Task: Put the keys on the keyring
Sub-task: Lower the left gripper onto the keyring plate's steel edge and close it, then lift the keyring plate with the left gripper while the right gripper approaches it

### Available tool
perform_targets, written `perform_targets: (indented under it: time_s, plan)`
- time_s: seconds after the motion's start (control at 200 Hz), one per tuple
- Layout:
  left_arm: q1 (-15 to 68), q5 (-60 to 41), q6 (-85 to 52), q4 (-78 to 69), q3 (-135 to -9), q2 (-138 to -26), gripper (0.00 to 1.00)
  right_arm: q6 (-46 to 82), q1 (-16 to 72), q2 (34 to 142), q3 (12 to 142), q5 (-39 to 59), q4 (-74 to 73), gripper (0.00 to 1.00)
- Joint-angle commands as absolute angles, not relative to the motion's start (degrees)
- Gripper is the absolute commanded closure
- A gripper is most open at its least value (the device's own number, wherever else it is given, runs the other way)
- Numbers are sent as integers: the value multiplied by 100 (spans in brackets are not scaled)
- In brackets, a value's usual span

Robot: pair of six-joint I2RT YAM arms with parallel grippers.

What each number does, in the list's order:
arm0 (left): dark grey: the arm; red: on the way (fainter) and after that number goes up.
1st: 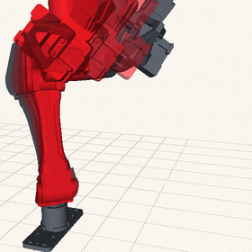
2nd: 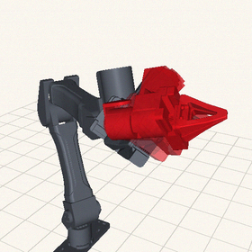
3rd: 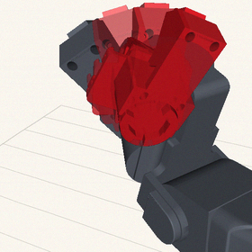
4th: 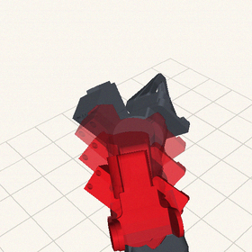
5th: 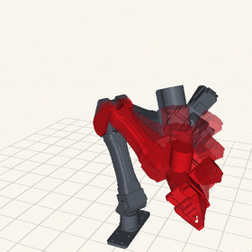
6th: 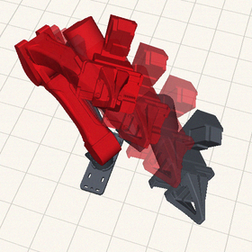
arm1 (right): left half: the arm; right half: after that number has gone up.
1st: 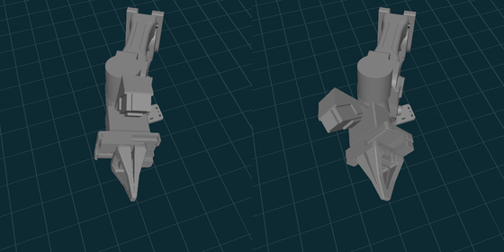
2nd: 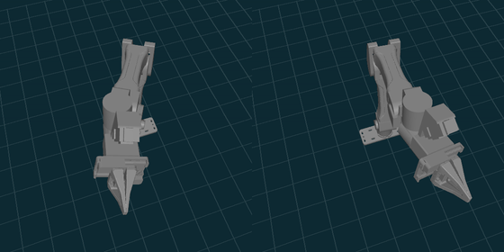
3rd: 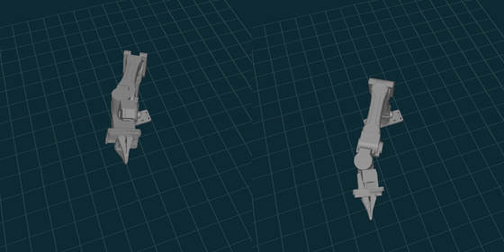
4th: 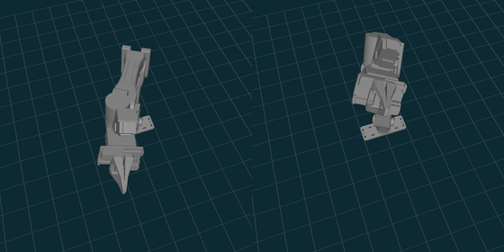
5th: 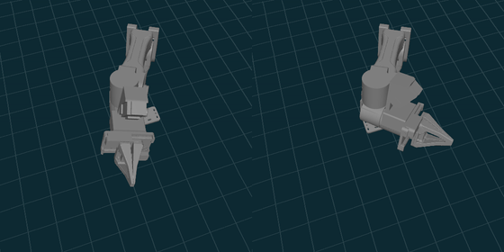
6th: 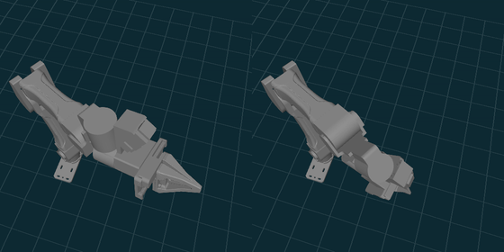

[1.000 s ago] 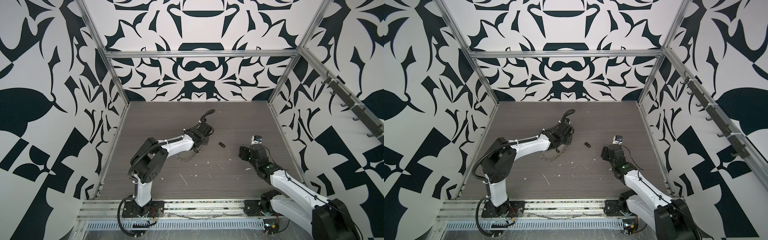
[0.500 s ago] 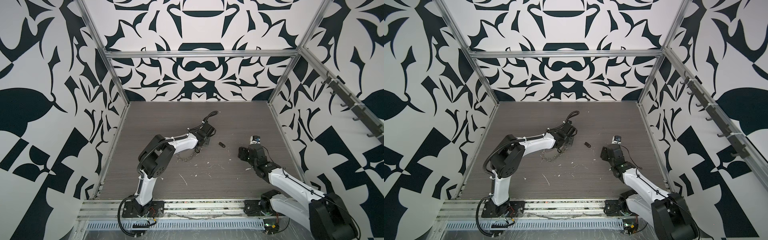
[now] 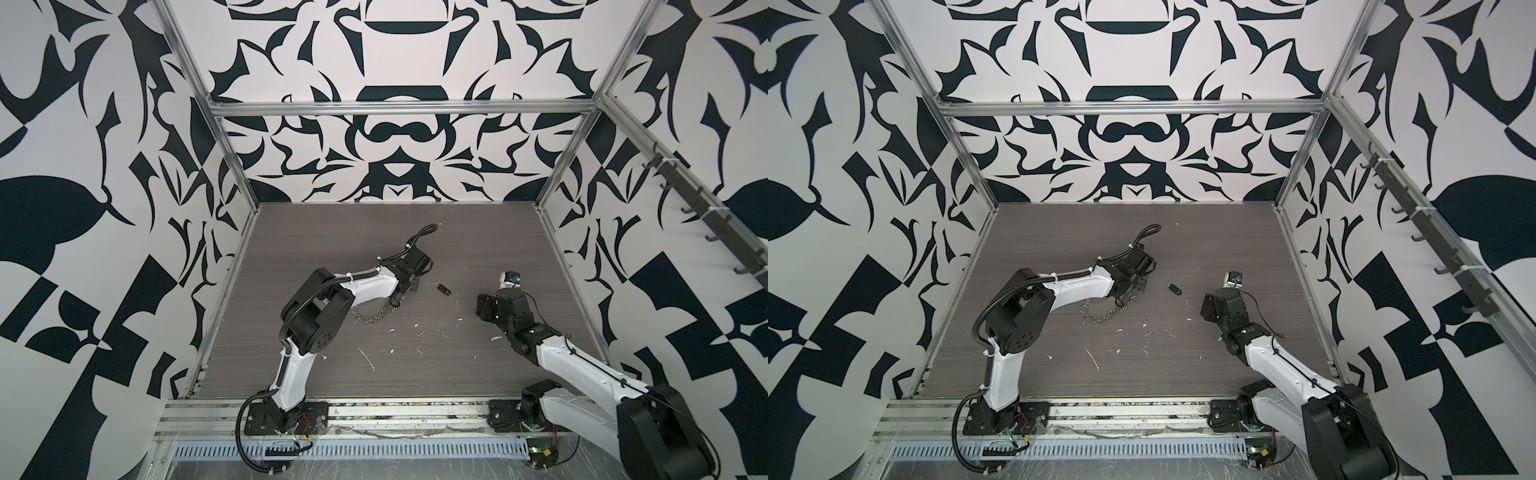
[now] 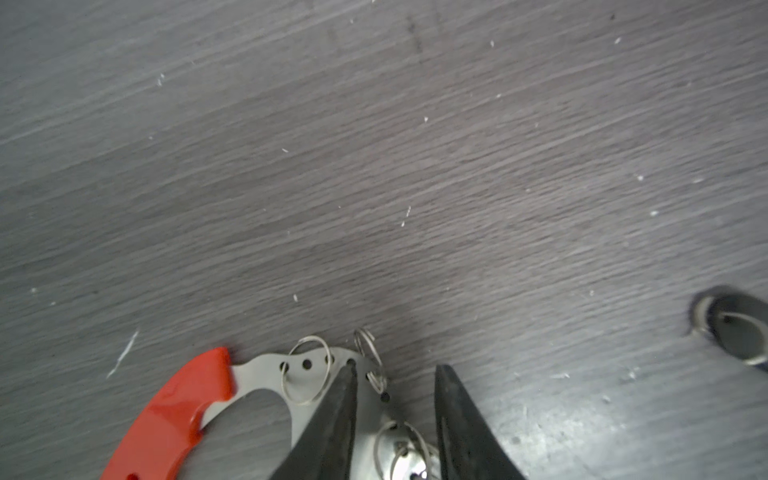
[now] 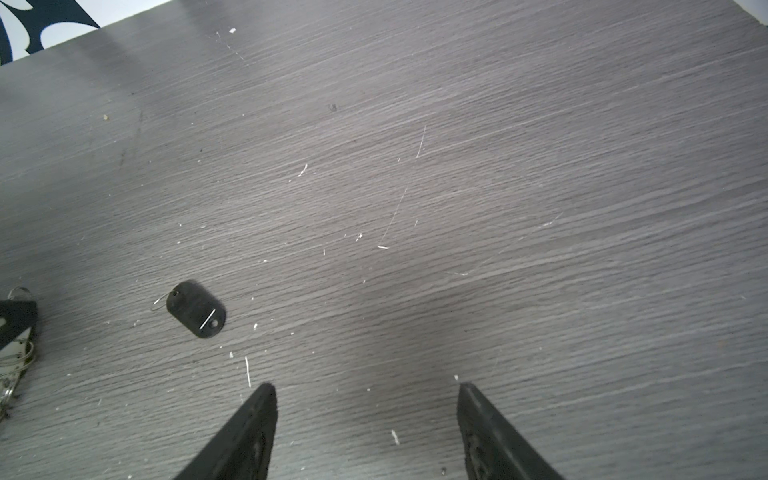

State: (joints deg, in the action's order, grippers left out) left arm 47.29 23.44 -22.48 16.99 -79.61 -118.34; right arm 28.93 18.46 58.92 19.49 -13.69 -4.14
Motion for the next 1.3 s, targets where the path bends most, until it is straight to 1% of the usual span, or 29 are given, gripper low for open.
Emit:
perform_targets:
  time_s: [0.0, 0.06, 0.23, 0.315, 0.37, 0.455, 0.495, 0.71, 0.86, 0.97, 1.05, 1.125, 1.18, 1.235, 1.295]
  plan:
    - [4755, 2461, -2309, 1904, -8088, -11966, 65, 2889, 1820, 5801, 2047, -1408, -523, 27]
    - [4763, 2490, -2303, 1905, -8095, -11971, 66, 2883, 1827, 5803, 2048, -1399, -518, 27]
    - [4764, 2638, -2343, 1910, -8087, -11988, 73, 2883, 1821, 5775, 2048, -1402, -501, 27]
    - [4772, 2728, -2416, 1936, -8065, -11956, 81, 2883, 1821, 5736, 2030, -1414, -508, 28]
    - [4779, 2780, -2451, 1925, -8029, -11921, 85, 2885, 1821, 5698, 2013, -1424, -512, 28]
    - [4781, 2826, -2426, 1912, -7982, -11869, 94, 2877, 1820, 5652, 1995, -1447, -522, 29]
    - [4781, 2857, -2404, 1914, -7958, -11842, 100, 2876, 1817, 5643, 1987, -1458, -521, 29]
    - [4781, 2885, -2134, 1968, -7801, -11593, 100, 2877, 1824, 5670, 1991, -1456, -511, 29]
    - [4781, 2819, -1876, 2142, -7624, -11046, 100, 2886, 1826, 5552, 2021, -1459, -468, 30]
    - [4768, 2161, -1182, 1870, -7286, -10434, 100, 2835, 1819, 5334, 2154, -1400, -326, 32]
    - [4772, 1621, -716, 1625, -7009, -9959, 100, 2758, 1819, 5274, 2533, -1406, 237, 34]
    - [4764, 980, -72, 1590, -6850, -9504, 100, 2742, 1828, 5297, 3046, -1164, 845, 36]
    - [4764, 523, 492, 1497, -6686, -9161, 100, 2794, 1828, 5325, 3428, -657, 1239, 38]
    - [4735, 313, 720, 1268, -6527, -8825, 100, 2856, 1828, 5367, 3735, -82, 1382, 40]
    - [4500, -335, 886, 1093, -6445, -8521, 100, 2956, 1848, 5472, 4056, 578, 1418, 41]
